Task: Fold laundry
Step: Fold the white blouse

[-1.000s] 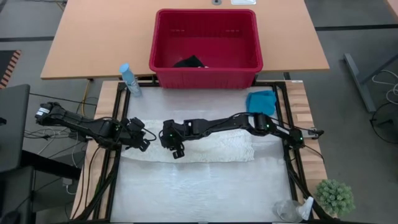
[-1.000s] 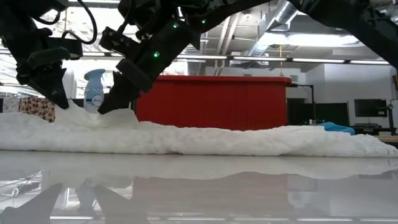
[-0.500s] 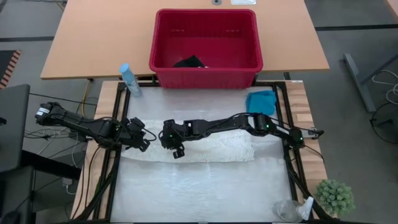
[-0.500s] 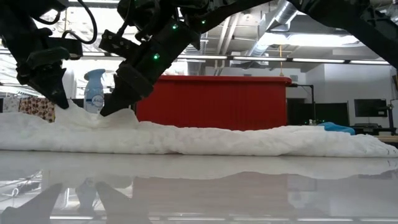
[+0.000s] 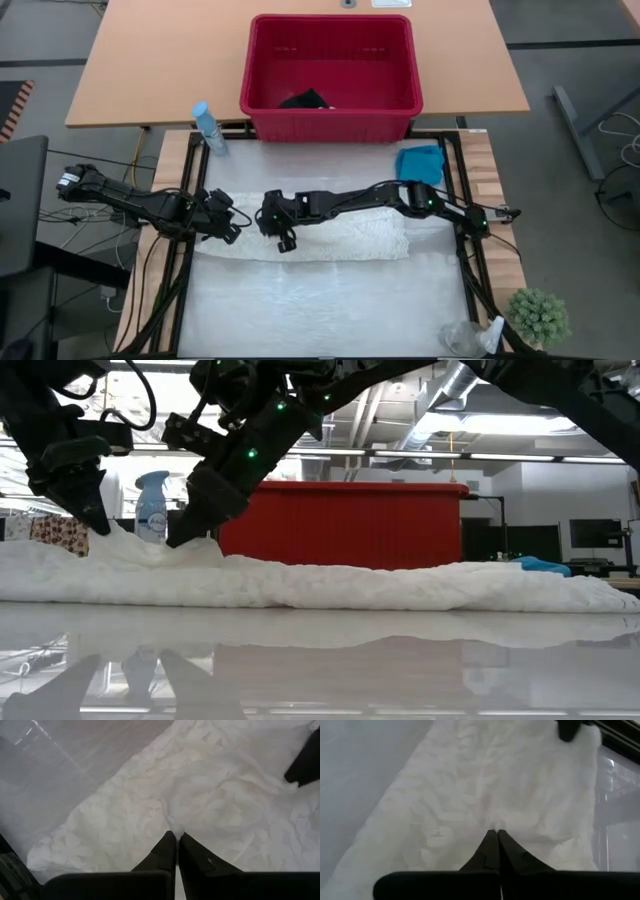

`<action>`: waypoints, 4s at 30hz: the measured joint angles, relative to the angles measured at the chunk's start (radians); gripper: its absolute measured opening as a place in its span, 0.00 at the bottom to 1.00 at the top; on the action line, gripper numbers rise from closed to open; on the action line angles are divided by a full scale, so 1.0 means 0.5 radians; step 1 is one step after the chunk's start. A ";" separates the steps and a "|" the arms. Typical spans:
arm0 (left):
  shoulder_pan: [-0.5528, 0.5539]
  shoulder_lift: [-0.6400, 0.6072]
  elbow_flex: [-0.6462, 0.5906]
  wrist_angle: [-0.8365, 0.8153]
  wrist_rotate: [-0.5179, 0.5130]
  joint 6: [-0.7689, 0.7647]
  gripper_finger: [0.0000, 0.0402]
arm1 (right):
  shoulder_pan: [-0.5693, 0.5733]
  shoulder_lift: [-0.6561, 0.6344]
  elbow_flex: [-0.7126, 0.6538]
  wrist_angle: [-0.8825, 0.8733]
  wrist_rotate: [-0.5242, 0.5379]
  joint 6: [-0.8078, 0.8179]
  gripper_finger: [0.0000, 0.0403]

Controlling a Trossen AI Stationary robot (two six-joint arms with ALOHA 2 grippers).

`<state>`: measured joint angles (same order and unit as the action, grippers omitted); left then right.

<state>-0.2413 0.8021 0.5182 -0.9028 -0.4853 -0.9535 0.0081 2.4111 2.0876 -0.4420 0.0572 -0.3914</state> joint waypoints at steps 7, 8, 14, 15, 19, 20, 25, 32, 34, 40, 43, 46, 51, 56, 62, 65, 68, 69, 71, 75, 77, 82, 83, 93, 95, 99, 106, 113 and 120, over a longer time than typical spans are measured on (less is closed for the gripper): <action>0.000 0.000 0.000 -0.001 0.004 0.000 0.00 | -0.044 -0.060 0.000 -0.055 0.005 0.204 0.03; 0.000 0.000 0.000 -0.002 0.005 -0.002 0.00 | -0.052 -0.073 0.000 -0.059 0.004 0.248 0.03; 0.000 0.000 0.000 -0.014 0.004 -0.055 0.00 | -0.106 -0.164 -0.001 -0.107 -0.034 0.454 0.03; 0.000 0.001 -0.001 -0.014 0.004 -0.064 0.00 | -0.117 -0.182 -0.001 -0.119 -0.044 0.475 0.03; 0.000 0.001 -0.001 -0.014 0.003 -0.110 0.00 | -0.156 -0.206 0.000 -0.212 -0.070 0.570 0.03; 0.000 0.000 -0.001 -0.014 0.003 -0.124 0.00 | -0.167 -0.205 0.000 -0.238 -0.086 0.610 0.03; 0.000 0.000 -0.001 -0.016 0.001 -0.240 0.00 | -0.195 -0.205 -0.002 -0.303 -0.218 0.763 0.03; -0.001 0.000 -0.001 -0.060 -0.007 -0.452 0.00 | -0.201 -0.204 -0.002 -0.314 -0.208 0.837 0.03; -0.001 0.000 -0.001 -0.049 -0.041 -0.514 0.00 | -0.203 -0.204 -0.002 -0.351 -0.217 0.857 0.03; -0.001 -0.048 -0.001 0.032 -0.132 -0.546 0.00 | -0.203 -0.204 -0.002 -0.384 -0.217 0.844 0.03; -0.001 -0.097 -0.001 0.044 -0.045 -0.482 0.00 | -0.198 -0.204 -0.002 -0.396 -0.249 0.842 0.03; -0.016 -0.131 -0.001 0.045 0.038 -0.425 0.00 | -0.174 -0.204 -0.002 -0.420 -0.314 0.840 0.03; -0.078 -0.155 -0.001 0.047 0.148 -0.377 0.00 | -0.098 -0.204 -0.002 -0.427 -0.319 0.780 0.03; -0.175 -0.152 -0.001 0.046 0.208 -0.351 0.00 | -0.024 -0.203 -0.002 -0.423 -0.335 0.720 0.03; -0.276 -0.151 -0.001 0.061 0.203 -0.385 0.00 | 0.054 -0.201 -0.002 -0.388 -0.330 0.660 0.03; -0.324 -0.152 0.000 0.070 0.200 -0.406 0.00 | 0.076 -0.201 -0.001 -0.371 -0.332 0.653 0.03; -0.366 -0.151 0.000 0.069 0.208 -0.420 0.00 | 0.076 -0.201 -0.002 -0.333 -0.331 0.638 0.03; -0.378 -0.151 0.000 0.069 0.209 -0.423 0.00 | 0.077 -0.201 -0.002 -0.325 -0.330 0.621 0.03; -0.400 -0.151 0.000 0.067 0.209 -0.423 0.00 | 0.081 -0.201 -0.001 -0.320 -0.330 0.609 0.03; -0.421 -0.151 0.000 0.056 0.210 -0.427 0.00 | 0.087 -0.201 -0.001 -0.320 -0.334 0.604 0.03; -0.421 -0.151 0.000 0.048 0.211 -0.427 0.00 | 0.090 -0.201 -0.001 -0.320 -0.365 0.601 0.03; -0.421 -0.151 0.000 0.050 0.189 -0.421 0.00 | 0.089 -0.201 -0.001 -0.320 -0.387 0.602 0.13; -0.420 -0.151 0.000 0.050 0.181 -0.421 0.00 | 0.087 -0.201 -0.002 -0.320 -0.387 0.602 0.16; -0.420 0.016 0.000 0.147 0.526 -0.244 0.07 | 0.089 -0.200 -0.001 -0.324 -0.477 0.525 0.31; -0.421 0.057 0.000 0.164 0.532 -0.216 0.09 | 0.089 -0.200 -0.001 -0.309 -0.477 0.524 0.33; -0.421 0.115 0.001 0.241 0.544 -0.087 0.14 | 0.071 -0.200 -0.001 -0.300 -0.452 0.544 0.38; -0.421 0.082 0.001 0.340 0.558 -0.017 0.28 | 0.040 -0.200 -0.002 -0.147 -0.175 0.562 0.41; -0.421 -0.063 0.001 0.243 0.587 -0.002 0.40 | 0.037 -0.194 -0.001 0.015 -0.215 0.589 0.41; -0.421 -0.111 0.001 0.172 0.558 -0.018 0.52 | 0.079 -0.054 -0.007 0.061 -0.185 0.640 0.42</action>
<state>-0.4519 0.7467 0.5186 -0.8165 -0.2062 -0.9627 0.0476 2.3842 2.0842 -0.4116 -0.0352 -0.0714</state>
